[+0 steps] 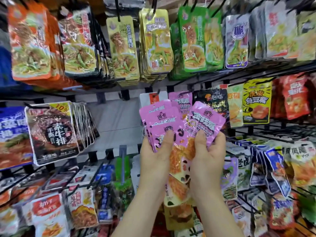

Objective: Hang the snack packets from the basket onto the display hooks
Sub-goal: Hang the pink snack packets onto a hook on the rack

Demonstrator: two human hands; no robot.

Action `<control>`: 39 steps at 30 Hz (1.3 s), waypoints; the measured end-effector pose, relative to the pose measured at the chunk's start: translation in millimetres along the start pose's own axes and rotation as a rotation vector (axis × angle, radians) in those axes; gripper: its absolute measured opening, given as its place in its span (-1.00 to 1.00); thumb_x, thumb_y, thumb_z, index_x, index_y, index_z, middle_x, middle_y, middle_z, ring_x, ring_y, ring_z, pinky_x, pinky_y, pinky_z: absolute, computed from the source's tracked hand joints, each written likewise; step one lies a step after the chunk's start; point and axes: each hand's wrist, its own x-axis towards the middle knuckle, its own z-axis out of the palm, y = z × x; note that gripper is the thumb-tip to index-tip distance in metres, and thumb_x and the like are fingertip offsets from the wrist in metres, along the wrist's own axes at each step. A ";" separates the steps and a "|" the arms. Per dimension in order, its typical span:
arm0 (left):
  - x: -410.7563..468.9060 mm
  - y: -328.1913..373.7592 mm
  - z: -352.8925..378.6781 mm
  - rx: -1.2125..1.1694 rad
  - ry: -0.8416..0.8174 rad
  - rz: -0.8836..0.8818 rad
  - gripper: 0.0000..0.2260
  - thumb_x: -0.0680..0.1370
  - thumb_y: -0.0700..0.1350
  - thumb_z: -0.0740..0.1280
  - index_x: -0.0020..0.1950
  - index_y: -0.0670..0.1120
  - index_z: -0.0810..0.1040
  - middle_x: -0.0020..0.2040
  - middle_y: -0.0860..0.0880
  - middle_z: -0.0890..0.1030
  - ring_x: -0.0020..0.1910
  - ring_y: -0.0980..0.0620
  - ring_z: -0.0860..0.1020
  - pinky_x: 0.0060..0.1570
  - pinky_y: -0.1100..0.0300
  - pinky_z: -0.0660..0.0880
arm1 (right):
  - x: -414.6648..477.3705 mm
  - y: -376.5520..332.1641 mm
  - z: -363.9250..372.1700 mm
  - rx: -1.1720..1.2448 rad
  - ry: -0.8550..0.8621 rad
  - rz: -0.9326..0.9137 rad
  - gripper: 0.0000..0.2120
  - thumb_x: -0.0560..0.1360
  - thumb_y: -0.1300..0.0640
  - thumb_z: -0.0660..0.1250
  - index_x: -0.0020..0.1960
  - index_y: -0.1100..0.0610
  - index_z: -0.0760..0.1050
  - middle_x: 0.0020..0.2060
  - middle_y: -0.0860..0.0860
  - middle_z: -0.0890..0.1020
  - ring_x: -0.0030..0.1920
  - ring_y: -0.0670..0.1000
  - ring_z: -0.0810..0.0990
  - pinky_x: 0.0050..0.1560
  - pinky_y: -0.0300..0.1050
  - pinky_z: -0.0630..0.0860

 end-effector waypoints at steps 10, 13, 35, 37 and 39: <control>19.5 16.6 -24.9 0.246 0.027 0.211 -0.51 0.54 0.06 0.35 0.38 0.33 0.23 0.37 0.20 0.45 0.28 0.19 0.48 0.25 0.09 0.43 | 4.5 9.1 4.4 -0.006 -0.110 0.107 -0.68 0.58 0.21 0.29 0.27 -0.07 0.41 0.15 0.03 0.64 0.15 -0.02 0.62 0.22 0.16 0.53; 28.1 20.5 -30.6 0.459 -0.093 0.365 -0.50 0.58 -0.02 0.32 0.40 0.41 0.24 0.39 0.38 0.31 0.33 0.46 0.27 0.28 0.43 0.30 | 13.1 4.0 2.9 -0.111 -0.224 0.037 -0.33 0.53 0.28 0.35 0.37 -0.36 0.23 0.32 -0.23 0.46 0.23 -0.35 0.45 0.20 -0.24 0.50; 59.5 58.1 -9.8 1.522 -0.346 0.556 -0.30 0.56 0.06 0.19 0.35 0.54 -0.28 -0.07 0.09 0.40 -0.11 -0.02 0.47 -0.16 0.10 0.45 | 109.1 -35.6 11.0 -0.355 -0.195 -0.211 -0.72 0.49 0.19 0.42 0.19 0.03 0.60 -0.10 -0.33 0.63 0.03 -0.08 0.61 0.09 -0.13 0.52; 62.9 63.1 -3.5 1.589 -0.369 0.555 -0.29 0.56 0.06 0.18 0.36 0.49 -0.33 -0.05 0.08 0.42 -0.11 -0.03 0.49 -0.22 0.10 0.41 | 111.4 -34.2 8.0 -0.357 -0.199 -0.177 -0.69 0.48 0.18 0.43 0.22 0.01 0.59 0.02 -0.26 0.62 0.05 -0.22 0.60 0.11 -0.18 0.56; 68.5 67.9 1.3 1.624 -0.383 0.535 -0.30 0.56 0.05 0.17 0.41 0.45 -0.30 -0.07 0.07 0.42 -0.14 -0.02 0.48 -0.25 0.11 0.36 | 113.7 -31.2 7.1 -0.374 -0.206 -0.160 -0.68 0.48 0.16 0.43 0.22 0.01 0.59 0.04 -0.23 0.63 0.04 -0.30 0.59 0.16 -0.20 0.56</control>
